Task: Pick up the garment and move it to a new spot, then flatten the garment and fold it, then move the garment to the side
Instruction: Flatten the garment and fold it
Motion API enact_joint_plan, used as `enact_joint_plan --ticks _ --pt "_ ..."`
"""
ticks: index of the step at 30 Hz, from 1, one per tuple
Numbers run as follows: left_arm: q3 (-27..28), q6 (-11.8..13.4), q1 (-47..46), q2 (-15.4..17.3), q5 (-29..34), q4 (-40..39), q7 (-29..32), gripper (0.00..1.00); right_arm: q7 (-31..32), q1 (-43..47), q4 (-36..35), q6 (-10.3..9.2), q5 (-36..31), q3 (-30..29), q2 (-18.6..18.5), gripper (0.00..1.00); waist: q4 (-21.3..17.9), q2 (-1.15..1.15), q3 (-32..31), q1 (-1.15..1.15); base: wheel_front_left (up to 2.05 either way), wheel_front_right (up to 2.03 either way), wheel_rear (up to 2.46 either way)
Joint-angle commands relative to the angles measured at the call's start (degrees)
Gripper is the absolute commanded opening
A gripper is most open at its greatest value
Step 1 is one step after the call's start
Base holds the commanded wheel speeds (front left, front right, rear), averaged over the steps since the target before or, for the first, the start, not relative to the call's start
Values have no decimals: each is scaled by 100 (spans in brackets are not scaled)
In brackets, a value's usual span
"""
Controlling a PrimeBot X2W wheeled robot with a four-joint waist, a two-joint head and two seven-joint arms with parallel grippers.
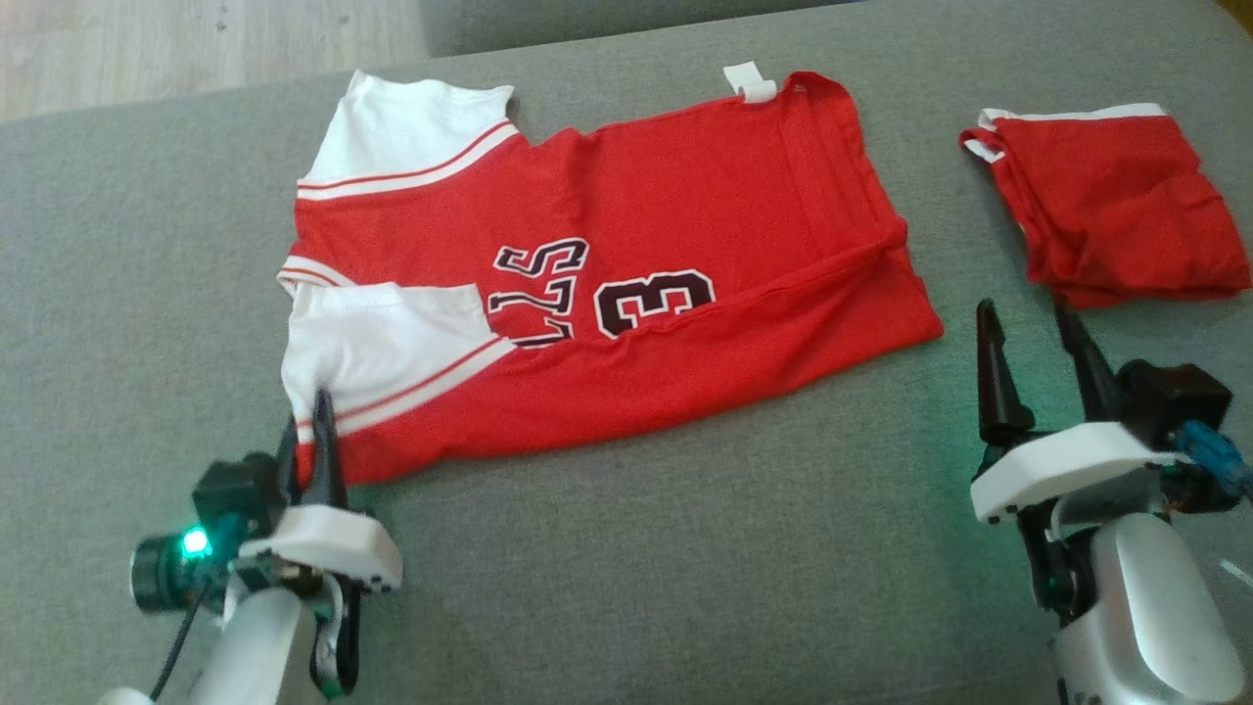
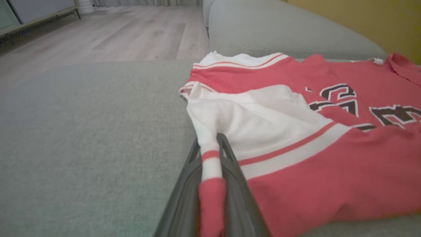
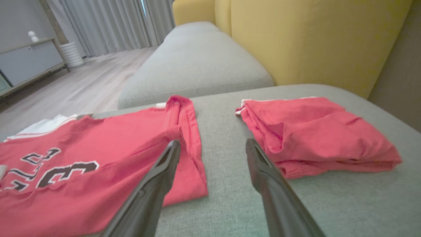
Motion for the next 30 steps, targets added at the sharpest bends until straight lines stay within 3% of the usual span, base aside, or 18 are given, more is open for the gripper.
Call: enact_joint_plan --ticks 1,11,22,23,24,25,30 --pt "172 -11 -292 171 44 -233 -132 0 47 -298 -99 -5 -10 108 6 100 35 0 18 0 0 0 0" --pt "-71 -139 -475 228 238 -534 -418 0 556 -1097 1472 -5 642 27 7 100 276 0 225 0 0 0 0" --pt "-175 -179 -592 235 242 -413 -484 0 611 -2151 3513 -5 689 578 7 100 440 0 410 0 0 0 0" --pt "-171 -177 -601 243 237 -390 -488 0 590 -2203 3639 -5 714 637 7 87 443 0 407 0 0 0 0" --pt "-166 -175 -608 252 230 -366 -492 0 548 -2252 3747 -5 737 683 7 22 442 0 400 0 0 0 0" --pt "-161 -171 -610 260 224 -341 -497 0 484 -2292 3838 -5 759 722 7 0 436 0 386 0 0 0 0" --pt "-126 -154 -582 345 200 -219 -518 0 -13 -2403 4155 -5 638 763 7 0 338 0 269 0 0 0 0"
